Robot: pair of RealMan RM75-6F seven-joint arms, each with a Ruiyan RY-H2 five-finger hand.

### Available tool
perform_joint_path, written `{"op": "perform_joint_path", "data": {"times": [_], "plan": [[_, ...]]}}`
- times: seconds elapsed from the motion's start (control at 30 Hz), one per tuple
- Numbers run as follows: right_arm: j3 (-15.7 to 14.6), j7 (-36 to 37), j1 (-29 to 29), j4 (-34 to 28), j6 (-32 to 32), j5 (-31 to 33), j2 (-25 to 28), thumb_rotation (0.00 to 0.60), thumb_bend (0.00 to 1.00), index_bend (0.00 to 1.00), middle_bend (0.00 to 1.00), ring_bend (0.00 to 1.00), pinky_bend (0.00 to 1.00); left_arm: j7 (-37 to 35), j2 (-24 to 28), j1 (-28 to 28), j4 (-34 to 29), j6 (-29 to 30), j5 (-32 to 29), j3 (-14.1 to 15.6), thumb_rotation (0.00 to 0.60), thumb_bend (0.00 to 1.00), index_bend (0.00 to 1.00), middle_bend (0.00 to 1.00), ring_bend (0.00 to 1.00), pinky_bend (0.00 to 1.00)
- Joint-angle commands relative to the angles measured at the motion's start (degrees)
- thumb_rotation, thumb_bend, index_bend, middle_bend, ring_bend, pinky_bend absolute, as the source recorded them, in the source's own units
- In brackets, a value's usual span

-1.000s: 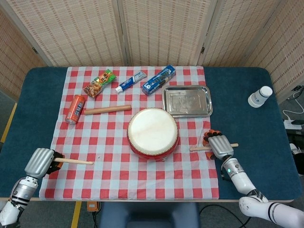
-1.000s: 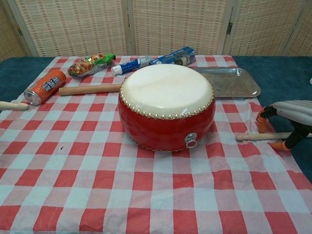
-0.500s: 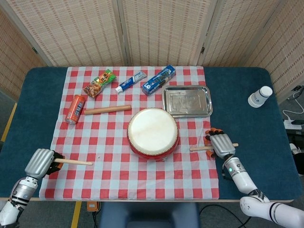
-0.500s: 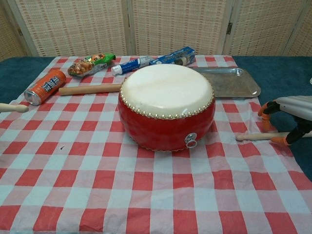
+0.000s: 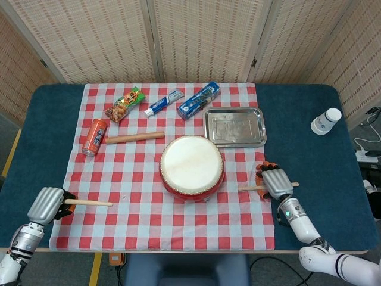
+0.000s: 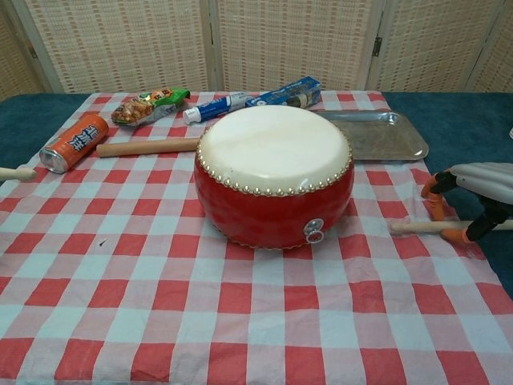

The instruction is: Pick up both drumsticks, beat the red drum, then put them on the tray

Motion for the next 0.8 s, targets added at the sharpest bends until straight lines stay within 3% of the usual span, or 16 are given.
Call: {"op": "perform_joint_path", "data": {"times": [0.03,0.2,0.37,0.5,0.6,0.73,0.8], "plan": [[1.0,5.8,-1.8,-4.7,3.4,-2.4,3.1,0.600,0.34,0.65,0.22,0.10,0.16,-0.3,0.1,0.1,0.0,0.0,-0.1,0.0,0.600,0.83,1.00,1.00,1.00,1.00],[3.6,24.1,-4.9,-12.1,6.7,-5.9,8.7,0.600,0.35,0.64,0.25,0.13,0.19,-0.9,0.1,0.2,-0.1,0.0,-0.3,-0.1,0.600,0.83,1.00,1.00,1.00,1.00],[6.0,56.3,-7.3,-13.2,5.4,-9.7,12.4,0.600,0.38,0.61,0.28,0.18,0.22,-1.0,0.3,0.1,-0.6,0.2,-0.1,-0.3,0.600,0.83,1.00,1.00,1.00,1.00],[4.4,83.5,-7.1,-7.9,3.2,-16.9,13.3,0.600,0.38,0.58,0.30,0.19,0.22,-0.8,0.5,0.0,-1.2,0.2,0.2,-0.2,0.600,0.83,1.00,1.00,1.00,1.00],[1.1,101.7,-6.0,0.2,4.4,-23.7,11.2,0.600,0.38,0.54,0.30,0.20,0.23,-0.5,0.8,0.0,-1.6,0.1,0.3,-0.1,0.600,0.83,1.00,1.00,1.00,1.00],[-2.0,120.0,-4.6,10.0,8.0,-28.1,6.9,0.600,0.39,0.53,0.31,0.23,0.24,-0.1,1.1,0.0,-2.2,0.0,0.4,-0.1,0.600,0.83,1.00,1.00,1.00,1.00],[-3.5,125.5,-4.0,14.3,9.4,-29.6,5.0,0.600,0.39,0.52,0.31,0.23,0.25,0.0,1.2,-0.1,-2.4,0.0,0.4,0.0,0.600,0.83,1.00,1.00,1.00,1.00]]}}
